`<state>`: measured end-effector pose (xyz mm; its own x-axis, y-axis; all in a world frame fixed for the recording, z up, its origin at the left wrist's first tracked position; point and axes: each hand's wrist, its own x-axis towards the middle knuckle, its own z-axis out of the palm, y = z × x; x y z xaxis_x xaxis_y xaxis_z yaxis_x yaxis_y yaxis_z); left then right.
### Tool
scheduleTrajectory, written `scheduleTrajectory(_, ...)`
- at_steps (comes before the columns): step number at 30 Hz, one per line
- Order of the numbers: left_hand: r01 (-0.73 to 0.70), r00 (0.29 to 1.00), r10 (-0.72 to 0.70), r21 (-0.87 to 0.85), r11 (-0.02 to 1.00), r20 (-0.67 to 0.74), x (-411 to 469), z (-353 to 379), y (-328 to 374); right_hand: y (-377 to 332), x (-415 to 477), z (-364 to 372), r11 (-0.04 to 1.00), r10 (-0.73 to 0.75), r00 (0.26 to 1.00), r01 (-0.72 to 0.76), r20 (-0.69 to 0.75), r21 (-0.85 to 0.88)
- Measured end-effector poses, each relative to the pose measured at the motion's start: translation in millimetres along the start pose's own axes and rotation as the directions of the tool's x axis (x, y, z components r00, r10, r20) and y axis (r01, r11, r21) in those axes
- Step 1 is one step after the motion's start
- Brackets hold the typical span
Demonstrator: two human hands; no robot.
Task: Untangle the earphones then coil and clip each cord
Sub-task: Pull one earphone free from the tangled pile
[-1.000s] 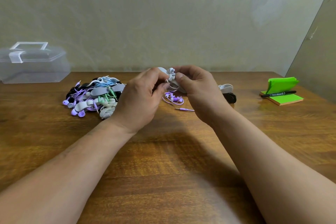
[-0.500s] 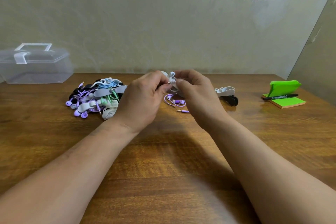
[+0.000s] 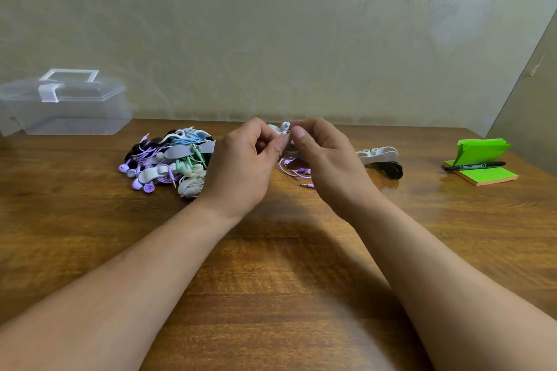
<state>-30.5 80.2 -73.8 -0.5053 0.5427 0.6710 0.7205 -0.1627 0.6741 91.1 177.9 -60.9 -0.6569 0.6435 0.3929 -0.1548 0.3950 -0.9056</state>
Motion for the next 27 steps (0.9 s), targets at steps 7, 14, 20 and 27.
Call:
scheduleTrajectory(7, 0.23, 0.964, -0.257, -0.275, 0.934, -0.066, -4, 10, 4, 0, -3, 5, 0.999, -0.048, 0.999, 0.048, -0.006, 0.002)
scheduleTrajectory(14, 0.367, 0.919, -0.393, -0.413, 0.833, 0.025, 1, 6, 10, -3, -4, 9, 0.998, 0.006, 1.0, -0.004, -0.027, 0.059)
scheduleTrajectory(20, 0.503, 0.849, -0.508, -0.516, 0.693, 0.145, 5, 4, 11, 0, -6, 10, 0.999, -0.046, 0.999, 0.046, -0.023, 0.023)
scheduleTrajectory(27, 0.464, 0.883, -0.441, -0.442, 0.768, 0.162, -2, 13, 11, 3, -4, 9, 0.997, 0.034, 0.999, -0.031, -0.039, 0.074)
